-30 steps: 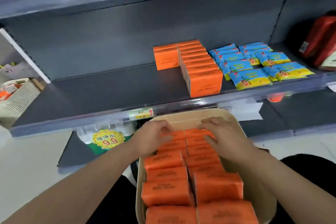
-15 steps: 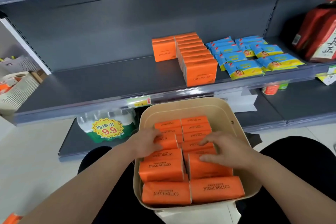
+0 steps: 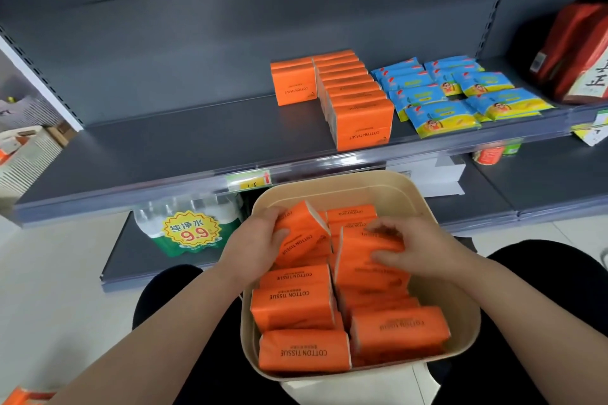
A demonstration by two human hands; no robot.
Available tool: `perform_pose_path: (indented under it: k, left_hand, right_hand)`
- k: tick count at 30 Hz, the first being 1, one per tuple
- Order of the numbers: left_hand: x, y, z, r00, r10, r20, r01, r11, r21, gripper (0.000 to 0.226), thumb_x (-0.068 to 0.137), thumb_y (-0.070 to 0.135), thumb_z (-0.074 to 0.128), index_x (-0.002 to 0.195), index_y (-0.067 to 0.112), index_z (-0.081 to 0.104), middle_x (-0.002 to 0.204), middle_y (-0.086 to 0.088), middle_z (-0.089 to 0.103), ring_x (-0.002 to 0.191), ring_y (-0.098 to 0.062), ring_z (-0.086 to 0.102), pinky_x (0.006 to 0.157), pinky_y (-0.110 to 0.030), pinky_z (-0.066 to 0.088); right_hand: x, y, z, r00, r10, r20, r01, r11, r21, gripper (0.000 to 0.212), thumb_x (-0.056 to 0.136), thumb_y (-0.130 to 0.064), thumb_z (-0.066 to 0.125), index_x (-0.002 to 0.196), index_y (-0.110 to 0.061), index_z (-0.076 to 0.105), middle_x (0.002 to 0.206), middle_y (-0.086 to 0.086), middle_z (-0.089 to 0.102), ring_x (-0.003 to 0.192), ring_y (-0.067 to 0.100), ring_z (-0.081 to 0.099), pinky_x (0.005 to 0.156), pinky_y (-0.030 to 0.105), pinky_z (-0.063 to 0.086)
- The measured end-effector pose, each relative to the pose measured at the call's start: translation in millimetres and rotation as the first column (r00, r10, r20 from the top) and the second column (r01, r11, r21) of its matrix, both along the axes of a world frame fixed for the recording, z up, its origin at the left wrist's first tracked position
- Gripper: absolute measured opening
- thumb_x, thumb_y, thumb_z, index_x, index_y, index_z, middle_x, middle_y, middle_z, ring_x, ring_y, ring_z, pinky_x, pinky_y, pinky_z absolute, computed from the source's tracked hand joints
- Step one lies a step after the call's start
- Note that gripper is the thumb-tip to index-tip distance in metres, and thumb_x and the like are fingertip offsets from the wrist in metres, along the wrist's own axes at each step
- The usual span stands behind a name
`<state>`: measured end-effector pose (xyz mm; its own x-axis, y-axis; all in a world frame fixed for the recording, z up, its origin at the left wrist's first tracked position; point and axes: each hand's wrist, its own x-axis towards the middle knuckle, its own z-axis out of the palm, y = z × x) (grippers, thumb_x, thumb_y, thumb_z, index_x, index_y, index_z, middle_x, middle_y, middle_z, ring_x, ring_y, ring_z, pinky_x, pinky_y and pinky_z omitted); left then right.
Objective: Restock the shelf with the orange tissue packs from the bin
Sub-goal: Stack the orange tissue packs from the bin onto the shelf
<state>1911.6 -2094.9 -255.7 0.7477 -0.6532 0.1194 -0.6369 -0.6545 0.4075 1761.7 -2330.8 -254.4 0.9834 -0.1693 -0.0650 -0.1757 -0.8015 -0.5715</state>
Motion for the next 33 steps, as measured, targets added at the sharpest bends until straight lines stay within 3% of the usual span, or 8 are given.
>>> perform_pose_path:
  k: [3,5,10,16,19,26,33]
  left_hand:
    - [3.0,-6.0,-2.4,1.0,0.023,0.01,-0.024,0.999,0.036,0.04,0.096,0.028,0.051,0.135,0.022,0.045,0.119,0.001,0.062,0.106,-0.018,0.059,0.085,-0.033,0.05]
    - [3.9,-10.3,-5.9,1.0,0.018,0.007,-0.018,0.995,0.096,0.039,0.095,0.029,0.052,0.133,0.023,0.046,0.12,0.001,0.062,0.105,-0.019,0.06,0.086,-0.034,0.051]
    - [7.0,-17.9,-12.2,0.998,-0.019,-0.064,0.035,0.967,0.254,0.041,0.091,0.027,0.058,0.13,0.019,0.049,0.126,-0.001,0.058,0.112,-0.018,0.056,0.094,-0.033,0.047]
    - [13.6,-27.0,-12.4,0.996,-0.032,-0.08,0.059,0.932,0.359,0.04,0.09,0.027,0.06,0.128,0.019,0.05,0.122,-0.002,0.059,0.109,-0.019,0.057,0.091,-0.033,0.049]
    - [11.8,-33.1,-5.4,0.999,-0.032,-0.019,0.036,0.958,0.283,0.034,0.091,0.023,0.056,0.124,0.022,0.051,0.118,0.001,0.061,0.104,-0.017,0.059,0.085,-0.033,0.051]
    - [26.6,-60.3,37.7,0.996,-0.023,0.088,0.014,0.994,0.106,0.045,0.091,0.025,0.058,0.133,0.02,0.043,0.122,-0.004,0.059,0.11,-0.023,0.056,0.083,-0.033,0.045]
    - [63.9,-71.4,84.2,0.972,0.107,0.208,-0.098,0.994,-0.05,0.038,0.09,0.02,0.056,0.127,0.019,0.046,0.121,-0.005,0.057,0.111,-0.027,0.053,0.082,-0.036,0.041]
  right_hand:
    - [8.6,-1.5,2.9,0.995,-0.02,0.094,0.037,0.983,-0.181,0.046,0.082,-0.036,0.07,0.126,-0.032,0.055,0.123,-0.015,0.058,0.112,0.007,0.054,0.09,0.019,0.04]
    - [12.4,-1.4,-1.1,0.997,0.001,0.078,0.02,0.962,-0.272,0.047,0.084,-0.036,0.068,0.128,-0.031,0.053,0.127,-0.012,0.056,0.115,0.01,0.052,0.093,0.022,0.039]
    - [16.4,1.4,-12.4,0.992,0.062,-0.107,-0.092,0.949,-0.302,0.053,0.086,-0.033,0.064,0.136,-0.034,0.045,0.134,-0.011,0.051,0.119,0.012,0.049,0.095,0.025,0.038]
    - [19.6,-7.6,-9.9,0.995,0.028,-0.092,-0.052,0.962,-0.269,0.05,0.089,-0.033,0.061,0.137,-0.033,0.045,0.134,-0.009,0.052,0.12,0.013,0.049,0.098,0.028,0.041]
    - [24.8,-12.6,-1.3,1.0,0.024,-0.013,-0.027,0.949,-0.313,0.047,0.088,-0.033,0.06,0.134,-0.034,0.048,0.128,-0.009,0.056,0.117,0.012,0.05,0.096,0.027,0.04]
    - [55.3,-28.4,21.4,0.994,0.034,0.103,0.015,0.896,-0.445,0.05,0.086,-0.033,0.06,0.135,-0.032,0.047,0.126,-0.006,0.057,0.119,0.016,0.05,0.097,0.037,0.04]
    - [72.3,-33.2,19.4,0.99,0.008,0.14,0.047,0.921,-0.387,0.05,0.085,-0.034,0.06,0.134,-0.034,0.047,0.129,-0.008,0.056,0.12,0.015,0.05,0.1,0.036,0.041]
